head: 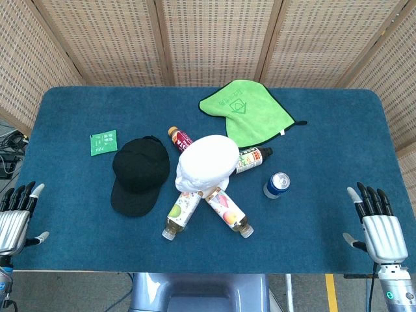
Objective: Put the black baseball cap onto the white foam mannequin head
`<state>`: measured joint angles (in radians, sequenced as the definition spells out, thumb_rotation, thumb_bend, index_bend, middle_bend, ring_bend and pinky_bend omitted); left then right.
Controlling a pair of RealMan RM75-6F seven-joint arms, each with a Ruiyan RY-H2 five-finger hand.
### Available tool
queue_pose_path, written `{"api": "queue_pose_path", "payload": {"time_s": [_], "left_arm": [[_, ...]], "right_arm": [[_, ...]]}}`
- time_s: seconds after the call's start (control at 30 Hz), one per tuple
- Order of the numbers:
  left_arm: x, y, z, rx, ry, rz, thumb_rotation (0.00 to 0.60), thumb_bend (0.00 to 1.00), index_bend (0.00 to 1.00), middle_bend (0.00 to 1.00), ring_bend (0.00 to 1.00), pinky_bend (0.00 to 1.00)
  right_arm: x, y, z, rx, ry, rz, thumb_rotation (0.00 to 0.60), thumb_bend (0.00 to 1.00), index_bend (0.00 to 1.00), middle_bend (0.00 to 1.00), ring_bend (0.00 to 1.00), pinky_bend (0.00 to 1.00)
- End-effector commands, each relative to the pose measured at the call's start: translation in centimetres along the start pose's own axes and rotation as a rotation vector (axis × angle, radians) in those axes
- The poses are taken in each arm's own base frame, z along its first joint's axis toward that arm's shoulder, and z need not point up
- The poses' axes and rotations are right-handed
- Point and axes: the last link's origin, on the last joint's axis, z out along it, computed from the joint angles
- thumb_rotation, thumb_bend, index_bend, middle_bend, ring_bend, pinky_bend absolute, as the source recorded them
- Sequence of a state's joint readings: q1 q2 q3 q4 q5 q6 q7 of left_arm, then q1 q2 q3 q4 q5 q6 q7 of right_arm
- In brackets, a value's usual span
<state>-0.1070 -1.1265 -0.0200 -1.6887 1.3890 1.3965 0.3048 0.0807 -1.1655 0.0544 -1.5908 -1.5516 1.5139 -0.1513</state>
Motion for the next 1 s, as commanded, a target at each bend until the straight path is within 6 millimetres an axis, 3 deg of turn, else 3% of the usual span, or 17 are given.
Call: {"api": "queue_pose_path", "payload": {"time_s": [0.03, 1.0], "left_arm": [[0.0, 0.1, 0.0, 0.000, -0.001, 0.003, 0.600, 0.00, 0.00, 0.00, 0.00, 0.00], [-1.2, 1.4, 0.8, -0.034, 0.052, 0.037, 0.600, 0.00, 0.00, 0.00, 0.00, 0.01]], "right_arm": [[0.0, 0.0, 0.0, 0.000, 0.000, 0.001, 0.600, 0.03, 0.00, 0.00, 0.00, 0.00], [-0.5, -0.4, -0.1, 0.018, -0.019, 0.008, 0.600, 0.03, 0.00, 0.00, 0.00, 0.00]]}}
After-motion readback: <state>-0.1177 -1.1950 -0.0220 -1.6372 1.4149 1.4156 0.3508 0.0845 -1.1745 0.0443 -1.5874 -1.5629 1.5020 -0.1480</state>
